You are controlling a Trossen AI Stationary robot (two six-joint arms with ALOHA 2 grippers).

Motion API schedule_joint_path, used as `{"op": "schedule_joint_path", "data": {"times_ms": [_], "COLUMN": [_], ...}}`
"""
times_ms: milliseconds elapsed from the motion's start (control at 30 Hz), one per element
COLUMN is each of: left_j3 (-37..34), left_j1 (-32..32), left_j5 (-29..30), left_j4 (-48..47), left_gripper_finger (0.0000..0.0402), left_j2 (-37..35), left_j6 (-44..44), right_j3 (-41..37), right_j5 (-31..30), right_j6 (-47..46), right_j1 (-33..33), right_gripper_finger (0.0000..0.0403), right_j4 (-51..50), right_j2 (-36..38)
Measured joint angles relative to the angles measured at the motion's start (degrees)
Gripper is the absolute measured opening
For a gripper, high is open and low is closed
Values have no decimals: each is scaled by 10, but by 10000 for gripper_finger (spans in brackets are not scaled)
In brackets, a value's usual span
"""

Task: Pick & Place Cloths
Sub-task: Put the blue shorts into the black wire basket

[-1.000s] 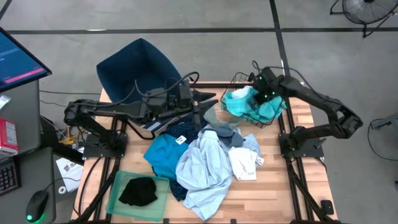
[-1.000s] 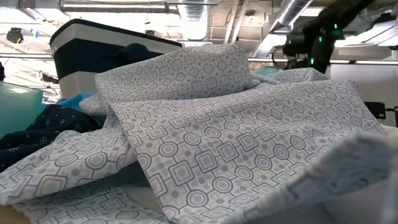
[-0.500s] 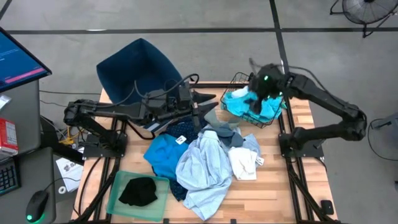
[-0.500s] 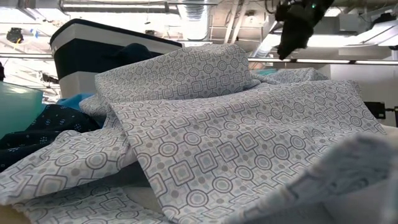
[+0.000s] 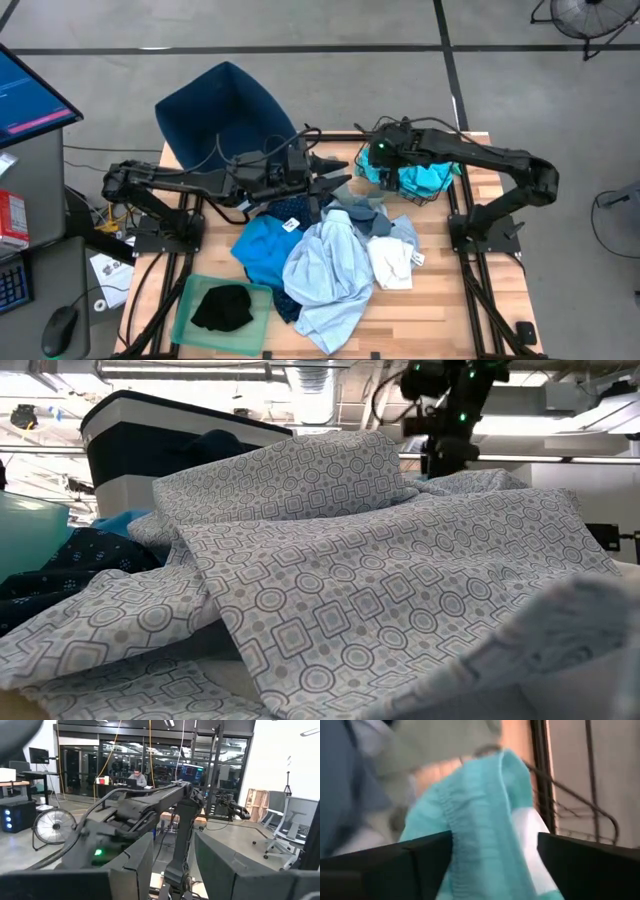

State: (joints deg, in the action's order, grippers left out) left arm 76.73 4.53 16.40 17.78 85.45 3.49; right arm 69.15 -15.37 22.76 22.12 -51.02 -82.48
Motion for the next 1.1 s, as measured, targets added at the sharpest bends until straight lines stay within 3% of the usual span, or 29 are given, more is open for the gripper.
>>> {"op": "schedule_joint_path", "data": {"times_ms": [67, 167, 233, 467, 700, 900, 1100], "left_j3": [0, 0, 0, 0, 0, 0, 0], "left_j1": [1, 1, 1, 0, 0, -4, -4], "left_j5": [0, 0, 1, 1, 1, 1, 1], "left_j4": [0, 0, 0, 0, 0, 0, 0], "left_gripper_finger": [127, 125, 125, 123, 121, 121, 121], "left_j2": [0, 0, 0, 0, 0, 0, 0], "left_j6": [0, 0, 0, 0, 0, 0, 0], "right_j3": [11, 27, 29, -14, -171, -264, -256], "right_j5": [-12, -9, -17, -57, -11, 35, 105], "right_j6": [3, 7, -6, -81, -132, -129, -127], "right_j1": [-10, -17, -6, 94, 162, 191, 240], "right_gripper_finger": [220, 73, 24, 4, 2, 1, 1], "right_j4": [-9, -7, 1, -18, 3, 90, 114], "right_j2": [0, 28, 50, 114, 147, 99, 20]}}
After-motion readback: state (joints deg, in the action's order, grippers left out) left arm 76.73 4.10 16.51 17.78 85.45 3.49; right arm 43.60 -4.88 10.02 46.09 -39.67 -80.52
